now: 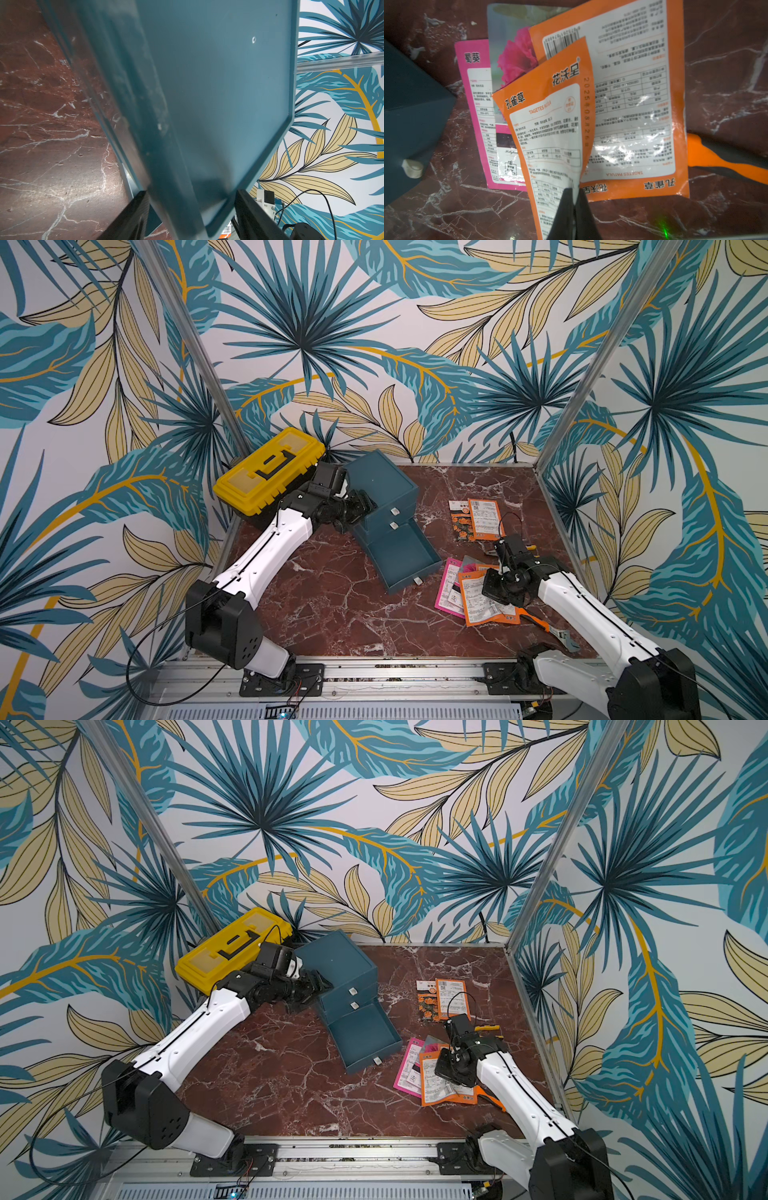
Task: Take the seed bags out of the drawer
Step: Place the seed packet at the center of the board.
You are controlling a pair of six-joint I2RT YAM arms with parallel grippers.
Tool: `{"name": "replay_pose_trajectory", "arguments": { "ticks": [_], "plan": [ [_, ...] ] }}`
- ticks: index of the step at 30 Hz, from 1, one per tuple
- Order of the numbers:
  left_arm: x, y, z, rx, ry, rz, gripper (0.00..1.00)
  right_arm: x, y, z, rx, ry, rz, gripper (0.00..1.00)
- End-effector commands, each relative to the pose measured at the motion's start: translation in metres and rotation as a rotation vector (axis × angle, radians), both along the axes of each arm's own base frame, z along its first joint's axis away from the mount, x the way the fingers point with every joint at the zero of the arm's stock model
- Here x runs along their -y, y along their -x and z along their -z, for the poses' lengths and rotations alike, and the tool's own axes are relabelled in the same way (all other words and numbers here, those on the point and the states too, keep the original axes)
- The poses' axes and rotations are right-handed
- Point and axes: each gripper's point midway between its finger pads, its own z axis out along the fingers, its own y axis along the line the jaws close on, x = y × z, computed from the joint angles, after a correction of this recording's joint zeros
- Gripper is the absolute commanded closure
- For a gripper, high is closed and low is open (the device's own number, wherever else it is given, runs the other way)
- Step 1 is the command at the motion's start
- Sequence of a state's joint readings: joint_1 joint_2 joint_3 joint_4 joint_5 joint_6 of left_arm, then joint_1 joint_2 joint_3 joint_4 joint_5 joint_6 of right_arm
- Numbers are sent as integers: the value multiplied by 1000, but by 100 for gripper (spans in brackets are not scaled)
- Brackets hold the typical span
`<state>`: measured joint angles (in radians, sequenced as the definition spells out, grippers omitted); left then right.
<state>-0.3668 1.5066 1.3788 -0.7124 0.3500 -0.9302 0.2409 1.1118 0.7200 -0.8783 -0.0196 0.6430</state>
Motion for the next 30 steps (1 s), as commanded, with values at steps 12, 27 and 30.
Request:
{"name": "replay_pose_trajectory", "arguments": {
  "ticks": [12, 27, 30],
  "plan": [
    [9, 10, -8, 19, 30, 55, 30, 26, 0, -2, 3, 128, 95, 58],
    [7, 9, -8, 23, 33, 39, 30, -72, -47, -25, 154, -331, 59, 84],
    [6, 10, -7, 20, 33, 33, 30, -97, -54, -23, 157, -389, 41, 96]
  ]
}}
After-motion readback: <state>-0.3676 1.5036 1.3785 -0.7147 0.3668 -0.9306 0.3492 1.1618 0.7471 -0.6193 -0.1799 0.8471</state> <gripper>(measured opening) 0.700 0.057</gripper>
